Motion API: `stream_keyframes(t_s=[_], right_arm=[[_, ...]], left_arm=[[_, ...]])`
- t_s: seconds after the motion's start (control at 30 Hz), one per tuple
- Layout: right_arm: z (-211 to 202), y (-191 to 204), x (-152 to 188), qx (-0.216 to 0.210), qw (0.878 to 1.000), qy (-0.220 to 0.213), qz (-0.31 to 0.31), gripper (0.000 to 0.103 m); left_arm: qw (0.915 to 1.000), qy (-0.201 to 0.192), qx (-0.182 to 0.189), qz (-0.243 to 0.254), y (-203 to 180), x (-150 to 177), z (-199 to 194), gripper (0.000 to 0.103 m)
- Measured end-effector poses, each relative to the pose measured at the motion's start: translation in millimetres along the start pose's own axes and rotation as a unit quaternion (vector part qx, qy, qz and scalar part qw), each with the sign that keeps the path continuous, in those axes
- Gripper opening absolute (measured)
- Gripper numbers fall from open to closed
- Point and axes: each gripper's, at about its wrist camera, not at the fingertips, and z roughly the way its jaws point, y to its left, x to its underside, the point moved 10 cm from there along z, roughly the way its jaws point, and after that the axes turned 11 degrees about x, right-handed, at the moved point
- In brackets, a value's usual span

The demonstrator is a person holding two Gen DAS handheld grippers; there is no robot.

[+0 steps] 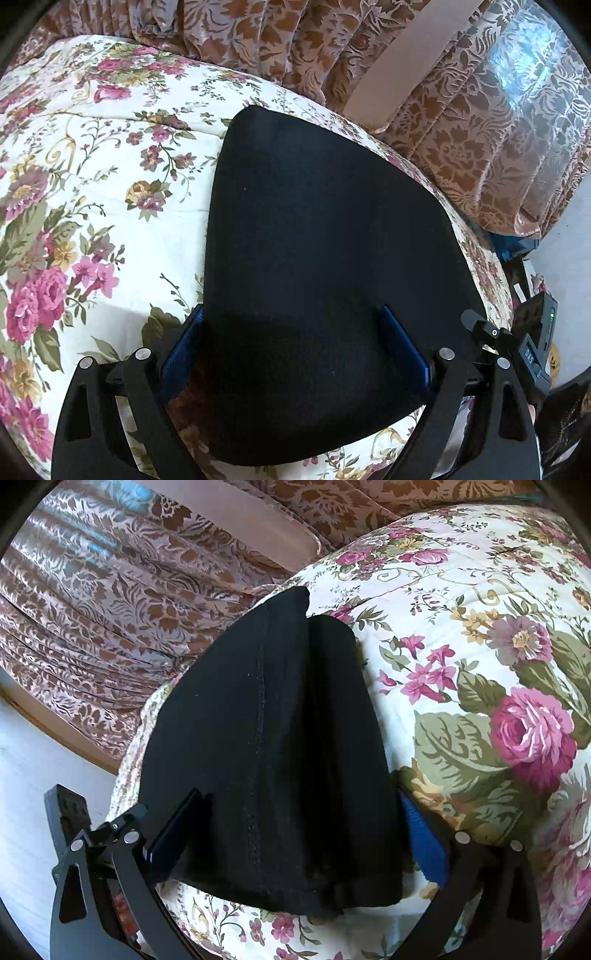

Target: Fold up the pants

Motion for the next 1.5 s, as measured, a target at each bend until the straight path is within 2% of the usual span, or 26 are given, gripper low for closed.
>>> stream_keyframes(t_s=[0.17, 0.27, 0.43, 0.57, 0.77, 0.83, 0.9, 1.0, 1.2, 1.33, 1.5], right_arm=[[-6.9, 1.4, 1.7, -0.02, 1.0, -0.023, -0.008, 0.101], [-8.0, 7.7, 6.2, -0.031, 0.999, -0.016, -0.029, 0.101], [-9.9, 7.8, 2.3, -0.059, 0.998, -0.015, -0.005, 0.101], [-1.0, 13.9, 1.7, -0.044, 0.999, 0.003, -0.03, 0.101], [9.7, 18.3, 0.5, -0.045, 0.998, 0.018, -0.045, 0.1], [11.2, 19.3, -0.5, -0.041, 0.998, 0.016, -0.05, 0.095], [9.4, 18.9, -1.4, -0.037, 0.998, 0.009, -0.053, 0.08], [1.2, 17.0, -2.7, -0.053, 0.998, -0.004, -0.045, 0.065], [-14.5, 30.7, -11.1, -0.061, 0.995, -0.043, -0.068, 0.058], [-23.7, 45.1, -26.8, -0.074, 0.991, -0.076, -0.083, 0.056], [-26.8, 66.2, -48.8, -0.09, 0.984, -0.108, -0.112, 0.056]], left_arm=[[0.9999, 0.003, 0.015, -0.002, -1.5, 0.6, -0.1, 0.091], [0.9997, 0.005, 0.024, 0.007, -3.3, 1.3, -0.4, 0.091], [0.9989, 0.01, 0.042, 0.016, -5.6, 2.8, -1.7, 0.091], [0.998, 0.021, 0.053, 0.028, -6.5, 3.4, -0.9, 0.091], [0.994, 0.05, 0.094, 0.027, -4.6, 1.3, 6.8, 0.091], [0.9933, 0.059, 0.092, 0.038, -8.0, 2.0, 9.7, 0.089], [0.9936, 0.061, 0.084, 0.045, -11.4, 2.7, 11.1, 0.08], [0.9939, 0.053, 0.074, 0.062, -18.5, 3.0, 5.8, 0.07], [0.9919, 0.033, 0.065, 0.104, -37.3, -5.2, -6.4, 0.054], [0.9905, 0.015, 0.064, 0.121, -45.4, -15.3, -13.4, 0.051], [0.9867, -0.034, 0.059, 0.148, -58.7, -47.6, -28.0, 0.05]])
